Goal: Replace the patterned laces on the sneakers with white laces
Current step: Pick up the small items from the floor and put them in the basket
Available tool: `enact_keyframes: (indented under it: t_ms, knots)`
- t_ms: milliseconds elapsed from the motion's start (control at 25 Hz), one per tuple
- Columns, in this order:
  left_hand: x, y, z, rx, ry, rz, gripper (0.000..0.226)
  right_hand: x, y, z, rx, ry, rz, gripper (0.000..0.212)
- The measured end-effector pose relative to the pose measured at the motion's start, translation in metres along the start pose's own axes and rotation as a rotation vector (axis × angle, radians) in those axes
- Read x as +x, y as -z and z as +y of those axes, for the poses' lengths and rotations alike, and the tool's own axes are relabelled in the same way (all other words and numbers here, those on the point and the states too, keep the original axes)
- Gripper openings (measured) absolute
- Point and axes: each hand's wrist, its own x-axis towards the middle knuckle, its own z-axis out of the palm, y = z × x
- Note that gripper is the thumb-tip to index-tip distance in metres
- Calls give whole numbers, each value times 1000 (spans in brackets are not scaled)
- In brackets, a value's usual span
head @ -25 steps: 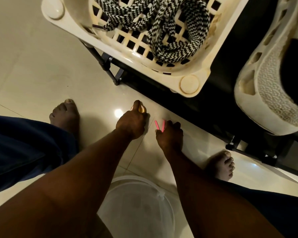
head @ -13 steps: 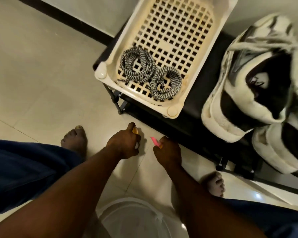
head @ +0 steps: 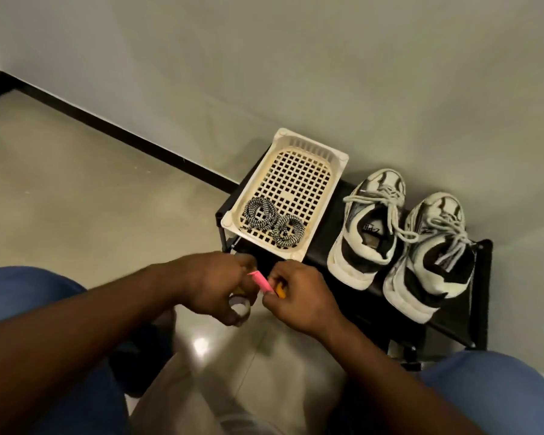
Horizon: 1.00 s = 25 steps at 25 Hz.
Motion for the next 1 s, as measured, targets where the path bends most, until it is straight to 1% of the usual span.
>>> enact_keyframes:
  t_ms: [80, 160, 240, 320, 360, 440, 520, 560, 640, 720, 840, 920, 1000]
  knots:
    - [-16, 32, 5, -81, 7, 111, 42, 3, 26, -19, 68, 60, 121, 19]
    - [-20, 57, 0, -160, 11, 233, 44, 14, 51, -31, 108, 72, 228, 16]
    - [-9, 78, -16, -198, 54, 390, 46, 33, 70, -34, 121, 30, 317, 13]
    - [18, 92, -38, -208, 142, 555, 52, 57, 82, -28, 111, -35, 395, 11]
    - [34, 98, -49, -216, 194, 619, 56, 71, 86, -23, 78, -71, 419, 11]
    - [66, 106, -65, -206, 287, 689, 60, 94, 92, -11, -24, -147, 398, 12]
    - [96, 110, -73, -174, 342, 697, 56, 117, 97, -1, -114, -215, 323, 7]
    - [109, 111, -76, -150, 359, 676, 55, 127, 100, 2, -149, -242, 287, 5]
    - [129, 112, -77, -117, 383, 634, 53, 146, 106, 4, -193, -300, 226, 9]
    - [141, 116, -74, -85, 402, 626, 49, 161, 113, 3, -222, -374, 151, 15]
    - [157, 120, -63, 87, 427, 585, 46, 172, 118, 7, -258, -431, 28, 20]
    - [165, 119, -59, 138, 453, 534, 48, 174, 117, 9, -276, -436, -4, 23]
    - [170, 119, -60, 148, 477, 520, 54, 176, 119, 10, -273, -441, 9, 24]
